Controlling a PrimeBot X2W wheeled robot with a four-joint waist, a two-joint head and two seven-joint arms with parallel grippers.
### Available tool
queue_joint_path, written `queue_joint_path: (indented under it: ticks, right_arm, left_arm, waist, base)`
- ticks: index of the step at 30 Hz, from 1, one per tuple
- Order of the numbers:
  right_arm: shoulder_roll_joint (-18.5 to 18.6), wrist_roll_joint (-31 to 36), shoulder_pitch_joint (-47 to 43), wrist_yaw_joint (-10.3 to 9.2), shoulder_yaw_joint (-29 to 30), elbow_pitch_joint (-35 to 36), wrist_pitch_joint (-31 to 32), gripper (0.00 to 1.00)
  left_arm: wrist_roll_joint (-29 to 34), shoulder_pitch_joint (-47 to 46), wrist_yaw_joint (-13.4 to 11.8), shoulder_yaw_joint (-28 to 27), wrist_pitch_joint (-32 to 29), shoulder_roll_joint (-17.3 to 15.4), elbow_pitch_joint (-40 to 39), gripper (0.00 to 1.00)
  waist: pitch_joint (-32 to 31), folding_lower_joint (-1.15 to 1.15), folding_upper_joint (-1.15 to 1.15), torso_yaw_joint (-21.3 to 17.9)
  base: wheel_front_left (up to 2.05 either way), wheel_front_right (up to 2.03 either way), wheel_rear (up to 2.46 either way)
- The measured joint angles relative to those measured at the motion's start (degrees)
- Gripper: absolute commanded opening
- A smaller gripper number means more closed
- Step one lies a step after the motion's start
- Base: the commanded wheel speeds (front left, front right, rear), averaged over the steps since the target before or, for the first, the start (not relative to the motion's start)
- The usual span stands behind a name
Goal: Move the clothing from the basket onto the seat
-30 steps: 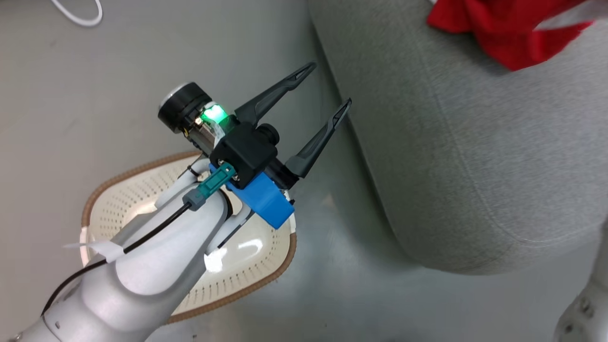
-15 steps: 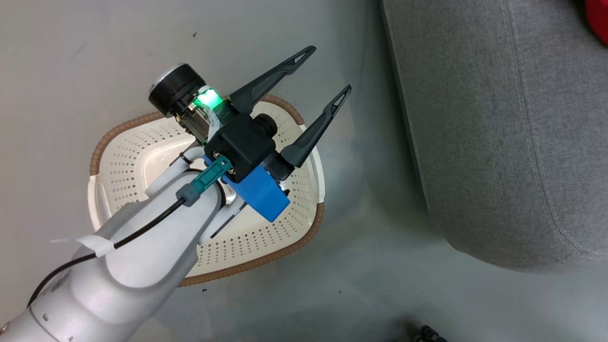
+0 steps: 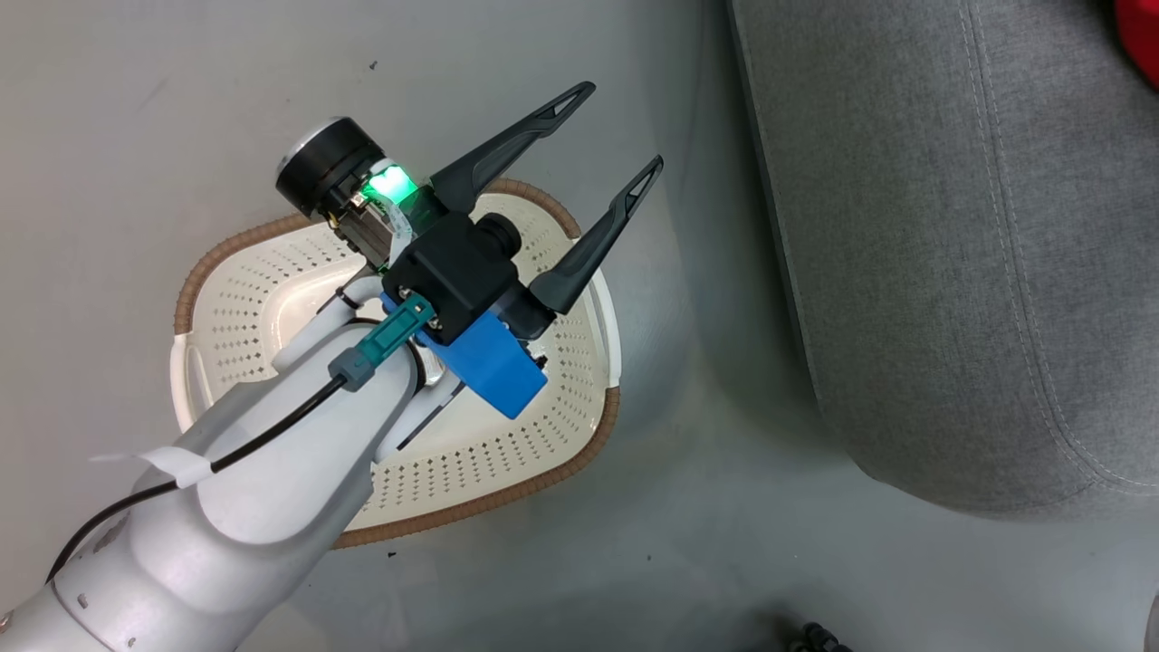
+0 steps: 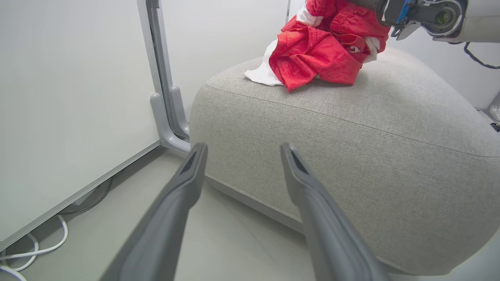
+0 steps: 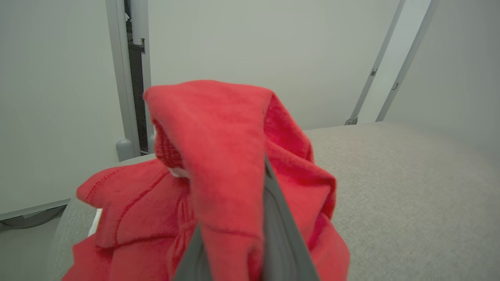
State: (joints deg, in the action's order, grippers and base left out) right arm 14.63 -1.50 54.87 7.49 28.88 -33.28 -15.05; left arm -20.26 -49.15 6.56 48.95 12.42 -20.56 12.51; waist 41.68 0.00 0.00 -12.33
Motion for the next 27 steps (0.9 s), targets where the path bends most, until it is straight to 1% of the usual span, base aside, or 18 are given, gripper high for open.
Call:
queue_joint_path:
  ticks: [1,2,3,12,18,23,27]
  right_arm:
    - [-0.3,0.02,-0.37,0.0,0.04,0.09,0.0,0.45]
    - [-0.62,0.11,-0.87,0.0,0.14,0.23,0.0,0.89]
    - [-0.9,0.32,-1.51,0.0,0.23,0.32,0.0,1.0]
    - [-3.21,1.99,-10.26,0.0,-0.71,3.75,0.01,1.0]
    - [-5.22,2.99,-17.3,-0.01,-2.01,8.84,0.01,1.0]
    - [-7.01,3.41,-23.11,0.0,-6.03,14.44,0.0,1.0]
    - [-7.86,2.86,-27.31,-0.01,-9.35,18.39,0.0,1.0]
  left_arm:
    - [-0.11,0.01,-0.04,0.01,0.13,0.0,0.18,1.0]
    - [-0.25,0.01,-0.09,0.01,0.25,-0.01,0.38,1.0]
    - [-0.33,0.04,-0.15,0.01,0.33,0.01,0.54,1.0]
    - [-1.38,2.38,-0.74,0.08,1.77,1.14,2.27,1.0]
    - [-1.99,4.53,-1.24,-0.36,2.33,1.91,3.32,1.0]
    - [-2.96,7.54,-2.0,-1.88,2.57,2.98,4.07,1.0]
    - [-3.01,10.77,-3.35,-4.95,2.57,4.03,3.32,1.0]
  waist:
    - [-0.24,0.0,0.0,0.04]
    - [-0.52,0.0,0.0,0.05]
    - [-0.86,0.0,0.0,0.06]
    - [-5.77,0.0,0.0,-0.16]
    - [-9.77,0.0,0.0,-0.37]
    - [-13.69,-0.01,0.0,-0.26]
    - [-17.18,-0.01,0.0,0.41]
  base:
    - [0.0,0.0,0.0]
    - [0.0,0.0,0.0]
    - [0.0,0.0,0.0]
    - [0.0,0.0,0.0]
    - [0.0,0.0,0.0]
    - [0.0,0.0,0.0]
    - [0.0,0.0,0.0]
